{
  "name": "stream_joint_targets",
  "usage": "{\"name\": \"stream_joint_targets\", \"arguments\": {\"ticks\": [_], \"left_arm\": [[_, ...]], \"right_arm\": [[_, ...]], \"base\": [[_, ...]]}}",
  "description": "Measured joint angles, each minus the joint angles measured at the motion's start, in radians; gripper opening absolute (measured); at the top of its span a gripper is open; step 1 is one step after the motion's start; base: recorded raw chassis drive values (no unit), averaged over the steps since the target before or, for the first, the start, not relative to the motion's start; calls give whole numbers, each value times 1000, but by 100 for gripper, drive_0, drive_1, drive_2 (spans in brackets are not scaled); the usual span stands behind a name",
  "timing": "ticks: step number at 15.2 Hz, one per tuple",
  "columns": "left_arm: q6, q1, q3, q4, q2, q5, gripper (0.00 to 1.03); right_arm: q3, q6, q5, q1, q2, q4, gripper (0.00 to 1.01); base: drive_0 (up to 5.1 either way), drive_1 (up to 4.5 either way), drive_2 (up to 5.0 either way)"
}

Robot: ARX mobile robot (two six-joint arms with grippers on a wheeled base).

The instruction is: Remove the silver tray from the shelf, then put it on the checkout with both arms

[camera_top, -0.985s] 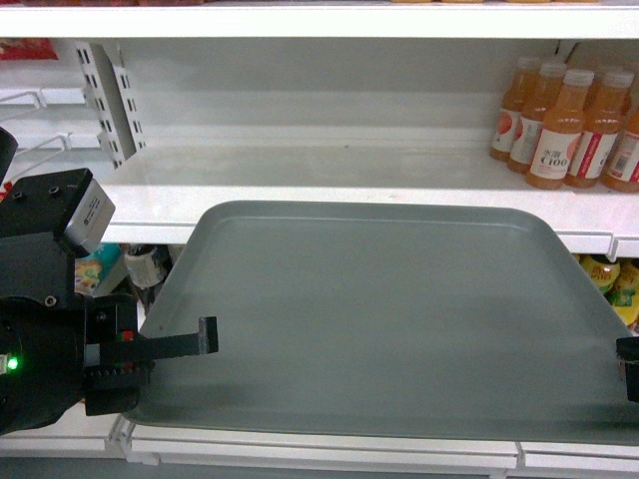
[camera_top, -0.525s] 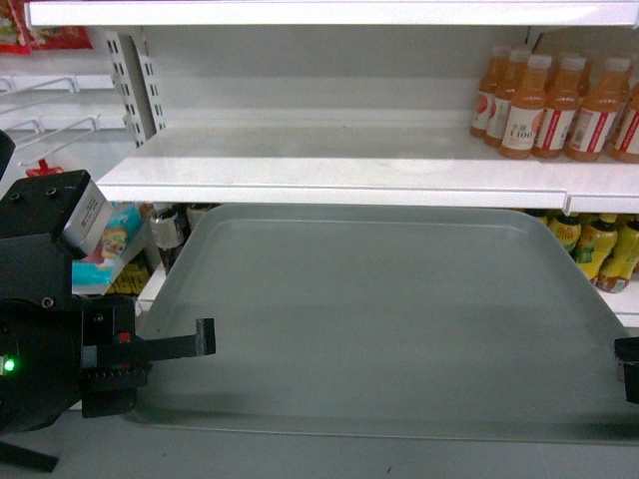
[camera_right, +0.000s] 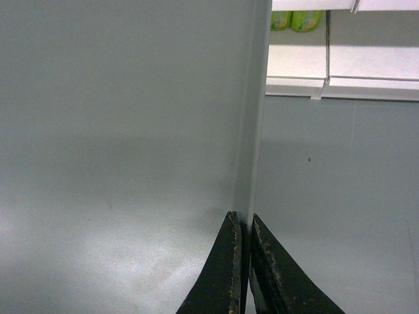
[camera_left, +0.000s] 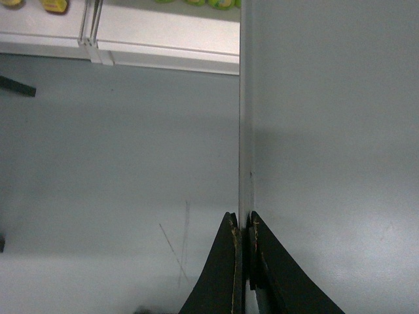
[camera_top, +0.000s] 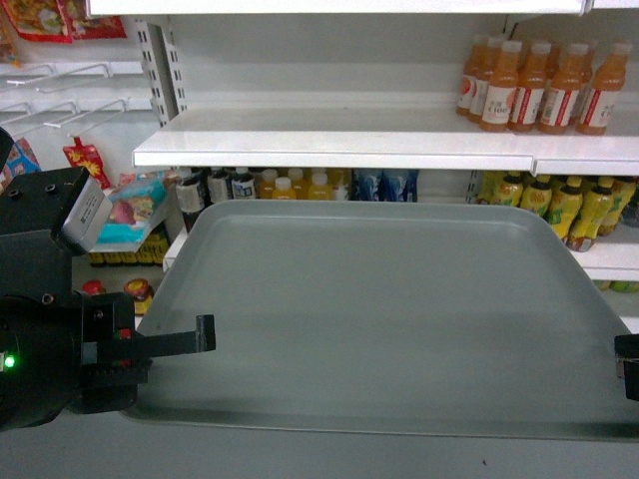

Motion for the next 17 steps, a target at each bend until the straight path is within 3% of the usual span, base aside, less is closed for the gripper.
{"name": "stream_joint_targets", "arguments": {"ticks": [17], "left_arm": [[1, 0, 0, 0, 0, 0, 2]], "right_arm": [[0, 3, 0, -1, 0, -2, 2]], "base": [[5, -423, 432]]}}
